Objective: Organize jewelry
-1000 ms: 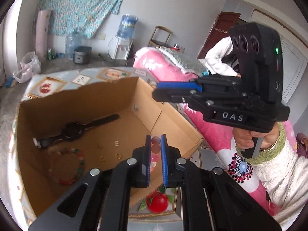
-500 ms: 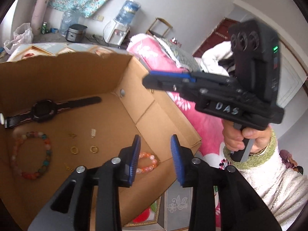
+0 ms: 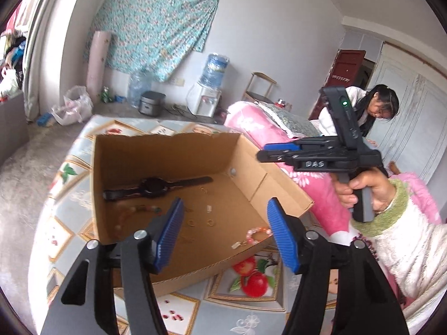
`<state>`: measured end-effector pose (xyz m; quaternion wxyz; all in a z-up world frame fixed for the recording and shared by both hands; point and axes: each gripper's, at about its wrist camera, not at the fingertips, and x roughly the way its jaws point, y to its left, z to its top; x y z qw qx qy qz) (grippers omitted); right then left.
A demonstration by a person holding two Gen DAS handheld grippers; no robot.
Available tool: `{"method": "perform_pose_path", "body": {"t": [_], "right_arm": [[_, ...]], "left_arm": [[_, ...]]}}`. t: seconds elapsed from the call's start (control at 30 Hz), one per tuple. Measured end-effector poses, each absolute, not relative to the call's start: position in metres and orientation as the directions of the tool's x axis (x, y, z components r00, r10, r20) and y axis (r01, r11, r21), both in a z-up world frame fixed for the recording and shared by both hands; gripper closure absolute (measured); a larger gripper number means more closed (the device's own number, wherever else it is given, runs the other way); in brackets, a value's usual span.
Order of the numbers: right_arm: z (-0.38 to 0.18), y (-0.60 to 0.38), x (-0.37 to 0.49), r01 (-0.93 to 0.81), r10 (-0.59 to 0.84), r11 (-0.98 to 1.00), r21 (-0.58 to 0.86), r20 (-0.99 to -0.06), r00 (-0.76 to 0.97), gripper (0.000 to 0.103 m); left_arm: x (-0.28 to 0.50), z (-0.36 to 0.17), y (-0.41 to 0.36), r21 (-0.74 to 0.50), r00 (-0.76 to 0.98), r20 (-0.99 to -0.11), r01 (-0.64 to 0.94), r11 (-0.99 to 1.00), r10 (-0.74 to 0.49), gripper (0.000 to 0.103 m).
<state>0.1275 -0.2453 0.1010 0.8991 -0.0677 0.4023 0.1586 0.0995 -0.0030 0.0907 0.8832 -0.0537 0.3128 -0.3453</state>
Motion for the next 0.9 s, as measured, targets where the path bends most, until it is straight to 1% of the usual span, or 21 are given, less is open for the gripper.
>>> {"method": "perform_pose_path", "body": {"t": [0.03,0.07,0.13,0.17,0.23,0.27,0.37,0.43,0.53,0.63,0.7,0.8,0.9], "right_arm": [[0.104,-0.250,0.124,-0.325,0.217,0.946,-0.008,-0.726,0.652,0.063],[0.107,-0.258,0.117,-0.296,0.218,0.955,0.014,-0.711,0.668,0.061],[0.110,-0.273,0.108,-0.240,0.214,0.969,0.060,-0.692,0.689,0.056],[0.109,-0.283,0.101,-0.198,0.203,0.976,0.087,-0.681,0.703,0.054],[0.103,-0.301,0.093,-0.120,0.190,0.982,0.149,-0.677,0.711,0.052],[0.098,-0.311,0.089,-0.080,0.191,0.978,0.192,-0.679,0.709,0.051],[0.079,-0.336,0.081,0.007,0.227,0.948,0.318,-0.689,0.688,0.051],[0.070,-0.342,0.077,0.026,0.257,0.928,0.372,-0.690,0.677,0.051],[0.062,-0.341,0.079,0.012,0.335,0.896,0.443,-0.695,0.636,0.051],[0.061,-0.329,0.082,-0.018,0.380,0.883,0.468,-0.694,0.611,0.051],[0.062,-0.320,0.082,-0.043,0.418,0.869,0.493,-0.685,0.597,0.046],[0.067,-0.311,0.080,-0.047,0.372,0.900,0.433,-0.709,0.599,0.046],[0.079,-0.309,0.076,-0.028,0.276,0.943,0.331,-0.735,0.620,0.046]], "left_arm": [[0.094,0.092,0.000,-0.283,0.587,-0.513,0.573,0.769,-0.626,0.034],[0.092,0.093,0.004,-0.259,0.607,-0.510,0.567,0.782,-0.609,0.032],[0.086,0.094,0.012,-0.219,0.647,-0.503,0.547,0.808,-0.574,0.025],[0.084,0.093,0.018,-0.208,0.665,-0.499,0.531,0.821,-0.556,0.023],[0.086,0.089,0.033,-0.212,0.693,-0.496,0.488,0.847,-0.523,0.018],[0.089,0.086,0.039,-0.222,0.699,-0.502,0.466,0.857,-0.510,0.017],[0.104,0.071,0.058,-0.291,0.677,-0.557,0.384,0.876,-0.481,0.017],[0.112,0.060,0.069,-0.357,0.646,-0.579,0.348,0.867,-0.497,0.017],[0.121,0.045,0.079,-0.457,0.592,-0.589,0.317,0.831,-0.550,0.017],[0.125,0.037,0.081,-0.532,0.555,-0.579,0.298,0.793,-0.597,0.017],[0.122,0.034,0.081,-0.565,0.539,-0.560,0.307,0.766,-0.629,0.017],[0.124,0.035,0.078,-0.567,0.534,-0.557,0.314,0.762,-0.635,0.017],[0.123,0.037,0.081,-0.543,0.552,-0.554,0.327,0.773,-0.623,0.017]]}}
